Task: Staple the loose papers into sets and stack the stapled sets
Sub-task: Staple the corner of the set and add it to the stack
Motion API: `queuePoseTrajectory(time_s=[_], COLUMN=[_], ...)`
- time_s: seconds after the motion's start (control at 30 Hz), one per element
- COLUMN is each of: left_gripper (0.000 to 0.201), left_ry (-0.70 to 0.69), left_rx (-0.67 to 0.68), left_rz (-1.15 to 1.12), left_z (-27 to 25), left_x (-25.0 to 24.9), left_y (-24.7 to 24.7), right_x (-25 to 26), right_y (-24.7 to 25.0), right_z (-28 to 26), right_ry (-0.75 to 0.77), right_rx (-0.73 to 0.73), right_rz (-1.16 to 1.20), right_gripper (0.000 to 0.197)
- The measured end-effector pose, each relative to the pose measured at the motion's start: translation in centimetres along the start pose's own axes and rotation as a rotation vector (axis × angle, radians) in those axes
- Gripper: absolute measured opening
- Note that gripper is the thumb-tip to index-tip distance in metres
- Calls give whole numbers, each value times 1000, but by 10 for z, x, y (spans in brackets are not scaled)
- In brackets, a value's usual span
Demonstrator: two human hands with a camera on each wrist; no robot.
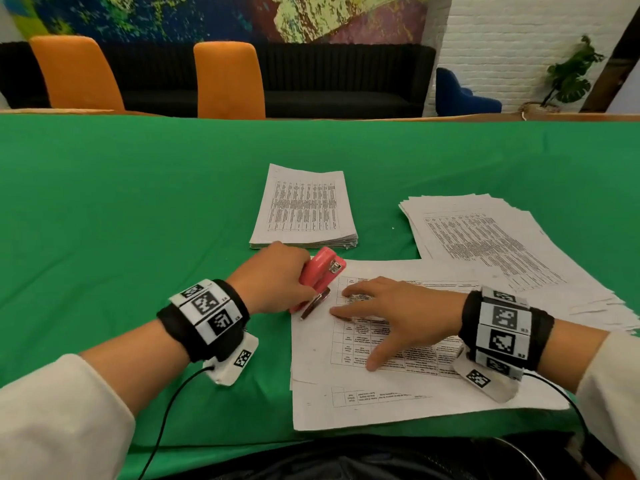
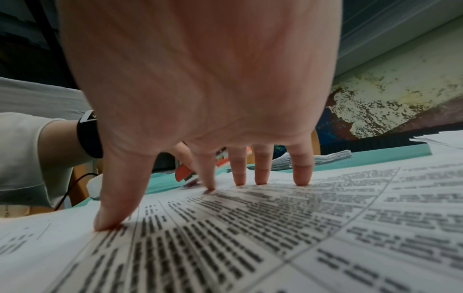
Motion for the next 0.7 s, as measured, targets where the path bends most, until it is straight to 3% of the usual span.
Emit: queuePoseTrajectory(time_s=[0.1,0.23,0.5,0.7], left_gripper=[22,22,23,23], left_ry=[7,38,50,41], left_rx=[93,166,170,168], left_rz=[82,125,122,135], left_z=[7,12,12,11], left_x=[-3,-2,-2,-2], left_y=[-6,-4,-4,-6], right_x=[0,-3,-12,-20], right_y=[0,0,-3,-13], right_z=[0,-1,-19,-25], right_ry=[-17,8,102,155], right_rx=[-1,24,-8,-43], right_rz=[-24,9,21,-25], right_gripper=[105,94,65,66])
Point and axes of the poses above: each hand's wrist, its own z-axis towards the middle knuckle, its own y-axis out of the back of the hand, x = y × z, the point moved 2 cm from there along z, towards the middle knuckle, and after that the axes turned 10 degrees about -y, right-handed, at the moved point
